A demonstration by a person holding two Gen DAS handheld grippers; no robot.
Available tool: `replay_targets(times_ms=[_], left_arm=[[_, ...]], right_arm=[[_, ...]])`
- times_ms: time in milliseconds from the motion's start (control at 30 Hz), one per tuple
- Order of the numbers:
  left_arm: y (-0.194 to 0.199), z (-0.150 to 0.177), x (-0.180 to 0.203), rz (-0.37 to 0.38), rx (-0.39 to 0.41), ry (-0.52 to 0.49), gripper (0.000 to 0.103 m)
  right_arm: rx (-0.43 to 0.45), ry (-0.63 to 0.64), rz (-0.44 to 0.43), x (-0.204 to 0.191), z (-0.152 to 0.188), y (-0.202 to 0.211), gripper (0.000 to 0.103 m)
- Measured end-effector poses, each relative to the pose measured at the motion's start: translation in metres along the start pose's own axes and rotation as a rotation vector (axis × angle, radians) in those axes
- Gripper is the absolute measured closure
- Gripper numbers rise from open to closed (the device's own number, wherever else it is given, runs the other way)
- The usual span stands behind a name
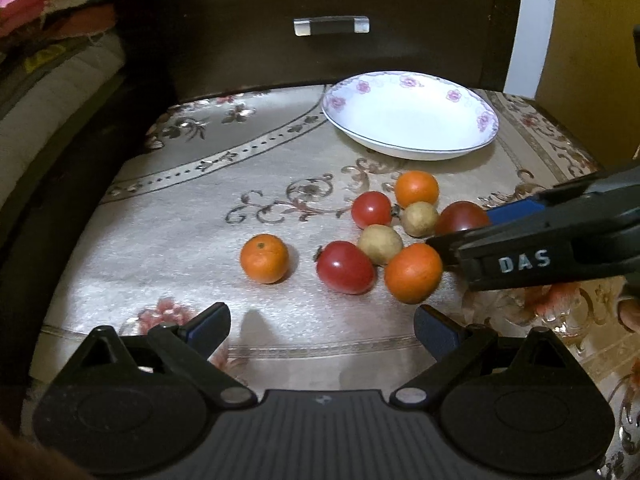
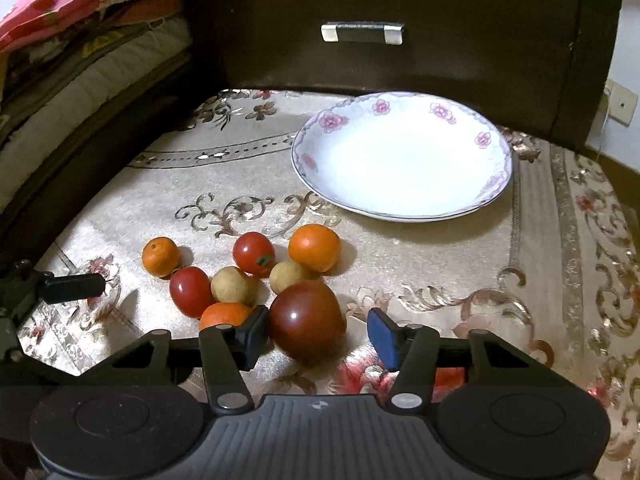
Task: Organize fruits
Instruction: 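Close the right gripper on the large dark red tomato while the left gripper approaches a tangerine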
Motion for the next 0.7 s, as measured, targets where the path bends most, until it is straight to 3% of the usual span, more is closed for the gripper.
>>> replay_targets(times_ms=[67, 200, 433, 700], left_arm=[[-0.001, 0.000, 0.002, 0.029, -0.002, 0.000, 0.000], [0.000, -0.001, 0.010, 0.067, 0.006, -0.030, 0.005], [-0.001, -0.007, 0.020, 0.152, 0.007, -0.035, 0.031], [-0.005, -0.019, 0.038, 0.133, 0.042, -0.087, 0.032]], right_arm=[[-0.005, 0.025, 0.003, -0.003, -0.002, -0.003, 0.055], [-0.029, 0.018, -0.027, -0.005, -0.004, -0.003, 0.065], [-0.037, -0.041, -0.022, 0.009, -0.001, 0.007, 0.066], [-0.049, -0.083, 0.000, 0.022, 0.003, 0.012, 0.066]])
Point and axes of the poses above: each gripper's, at about its wrist camera, not at the fingertips, and y roughly against the way its jaws point, x to its right, z to its underside, the point moved 2 cm from there along -y, roughly the way its jaws point, and after that the axes turned 1 degree about -z, right-handed, at the moved point
